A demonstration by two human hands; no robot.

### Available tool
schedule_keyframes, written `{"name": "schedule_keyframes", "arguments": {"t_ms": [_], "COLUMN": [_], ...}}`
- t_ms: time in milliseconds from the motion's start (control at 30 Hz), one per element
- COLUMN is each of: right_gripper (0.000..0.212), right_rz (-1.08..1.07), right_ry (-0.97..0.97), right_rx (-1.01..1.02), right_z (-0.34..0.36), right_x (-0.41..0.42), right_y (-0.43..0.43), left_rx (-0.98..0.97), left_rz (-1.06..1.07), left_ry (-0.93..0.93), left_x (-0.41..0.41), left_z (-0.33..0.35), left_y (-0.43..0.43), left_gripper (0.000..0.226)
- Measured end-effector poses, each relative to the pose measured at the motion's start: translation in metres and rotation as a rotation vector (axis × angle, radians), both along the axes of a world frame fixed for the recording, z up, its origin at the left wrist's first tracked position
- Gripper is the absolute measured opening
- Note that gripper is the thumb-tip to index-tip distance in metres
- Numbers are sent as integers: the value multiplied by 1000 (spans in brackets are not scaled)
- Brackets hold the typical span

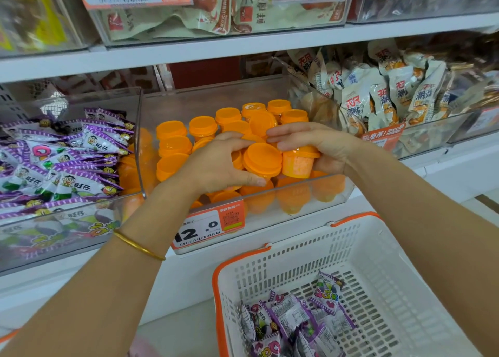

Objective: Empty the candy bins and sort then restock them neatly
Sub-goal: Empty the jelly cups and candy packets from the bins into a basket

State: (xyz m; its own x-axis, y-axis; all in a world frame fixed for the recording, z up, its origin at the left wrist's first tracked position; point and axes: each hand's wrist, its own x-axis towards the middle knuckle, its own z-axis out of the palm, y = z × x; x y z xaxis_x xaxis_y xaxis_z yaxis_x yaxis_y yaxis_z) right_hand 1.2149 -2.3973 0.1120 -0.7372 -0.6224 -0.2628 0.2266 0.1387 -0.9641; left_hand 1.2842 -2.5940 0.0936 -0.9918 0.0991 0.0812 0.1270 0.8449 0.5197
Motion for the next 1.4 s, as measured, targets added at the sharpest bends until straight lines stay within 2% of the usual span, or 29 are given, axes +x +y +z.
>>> {"name": "schedule_keyframes", "arguments": {"t_ms": [200, 300, 400, 567, 767, 833, 933, 1000, 1100, 1200, 1300, 1400], "right_gripper": [59, 60, 55, 53, 77, 77, 72, 71, 73, 57, 52, 48], "right_rz": [12, 31, 8, 31, 39, 11, -1, -5, -53, -162, -211, -312], "right_ry": [-47, -45, 8, 95, 294, 290, 209, 89, -125, -348, -562, -634], "right_rx": [-68, -107, -177, -245, -278, -328, -354, -327, -174, -69, -56, -9], "right_z": [0, 5, 16, 33, 38, 28, -9, -45, -107, -169, -234, -287], "right_x": [0, 0, 2, 12, 58, 82, 117, 132, 135, 137, 147, 152], "right_y": [0, 2, 5, 24, 80, 104, 135, 149, 150, 131, 117, 107], "left_rx": [32, 117, 190, 185, 185, 153, 82, 34, 102, 183, 183, 187], "left_rz": [-3, 6, 34, 20, -62, -100, -130, -155, -152, -81, -55, 11], "left_ry": [15, 58, 150, 340, 463, 477, 397, 318, -5, -282, -447, -560], "left_x": [2, 5, 9, 25, 69, 87, 114, 128, 132, 128, 131, 137], "left_z": [1, 5, 13, 32, 45, 38, 8, -24, -82, -144, -196, -240], "left_y": [1, 3, 9, 24, 71, 90, 117, 130, 137, 128, 119, 117], "left_gripper": [87, 90, 99, 99, 108, 108, 107, 107, 107, 107, 108, 107]}}
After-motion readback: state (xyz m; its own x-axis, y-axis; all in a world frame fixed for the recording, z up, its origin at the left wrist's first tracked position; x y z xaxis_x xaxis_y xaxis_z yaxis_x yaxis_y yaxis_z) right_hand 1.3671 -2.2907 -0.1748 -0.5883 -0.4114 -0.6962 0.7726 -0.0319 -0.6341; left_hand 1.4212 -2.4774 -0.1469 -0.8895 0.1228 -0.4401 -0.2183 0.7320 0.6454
